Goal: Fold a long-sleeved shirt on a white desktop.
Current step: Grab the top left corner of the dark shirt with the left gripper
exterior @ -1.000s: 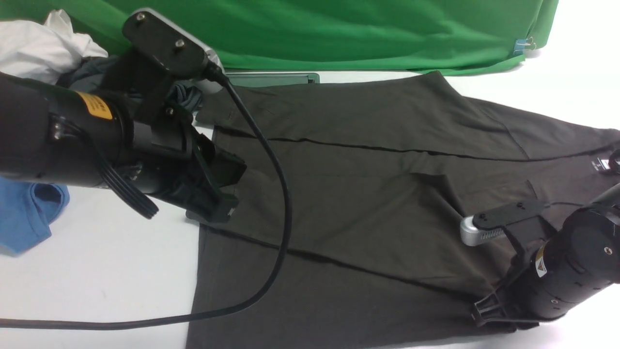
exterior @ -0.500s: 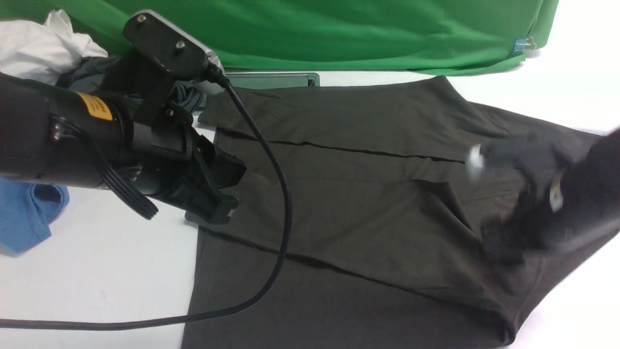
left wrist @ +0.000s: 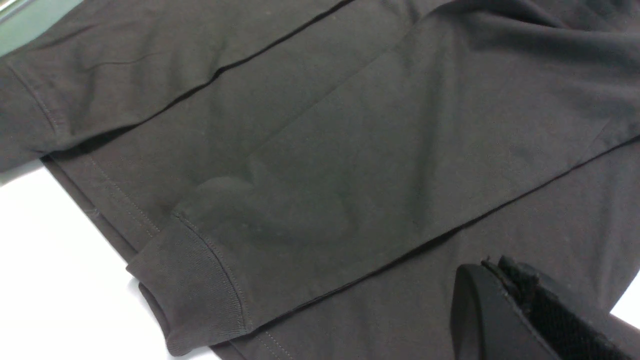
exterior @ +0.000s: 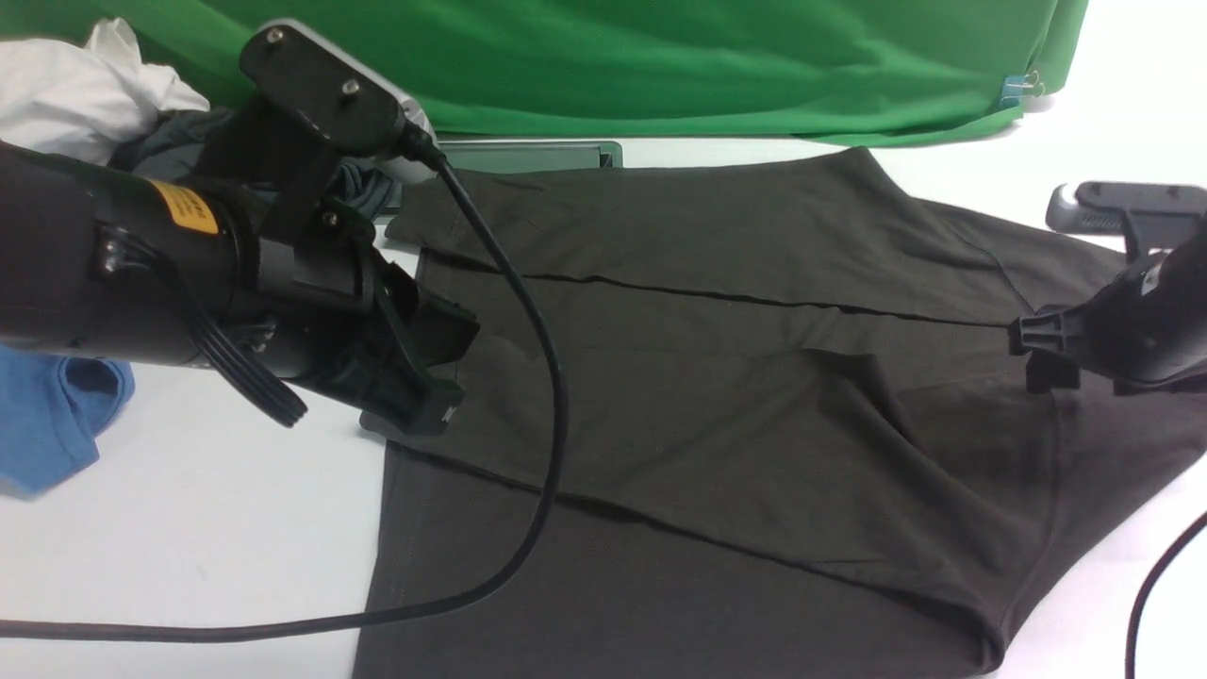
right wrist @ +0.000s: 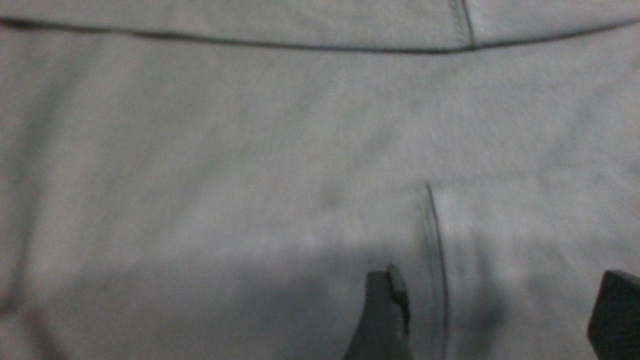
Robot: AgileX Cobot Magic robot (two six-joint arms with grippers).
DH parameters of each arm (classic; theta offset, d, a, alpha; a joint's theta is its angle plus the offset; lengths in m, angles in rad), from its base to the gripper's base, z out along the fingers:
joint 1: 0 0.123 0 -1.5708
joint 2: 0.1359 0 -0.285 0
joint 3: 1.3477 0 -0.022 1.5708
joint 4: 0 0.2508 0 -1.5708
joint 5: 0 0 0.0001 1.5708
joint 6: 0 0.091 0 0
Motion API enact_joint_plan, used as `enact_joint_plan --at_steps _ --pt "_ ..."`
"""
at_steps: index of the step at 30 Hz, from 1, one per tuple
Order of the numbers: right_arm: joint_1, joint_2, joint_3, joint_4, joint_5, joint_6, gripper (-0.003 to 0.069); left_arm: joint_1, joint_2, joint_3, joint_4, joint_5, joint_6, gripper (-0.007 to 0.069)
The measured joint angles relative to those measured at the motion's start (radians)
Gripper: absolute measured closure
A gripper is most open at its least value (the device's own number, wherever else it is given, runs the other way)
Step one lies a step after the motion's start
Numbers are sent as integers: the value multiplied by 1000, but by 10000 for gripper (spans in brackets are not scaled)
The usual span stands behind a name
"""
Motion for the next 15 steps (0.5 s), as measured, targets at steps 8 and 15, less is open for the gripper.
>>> enact_joint_plan --at_steps 8,15 --pt "-4 85 -28 32 -79 -31 170 0 0 0 0 0 0 606" --pt "-8 94 -34 59 -85 -111 445 0 0 0 0 0 0 606"
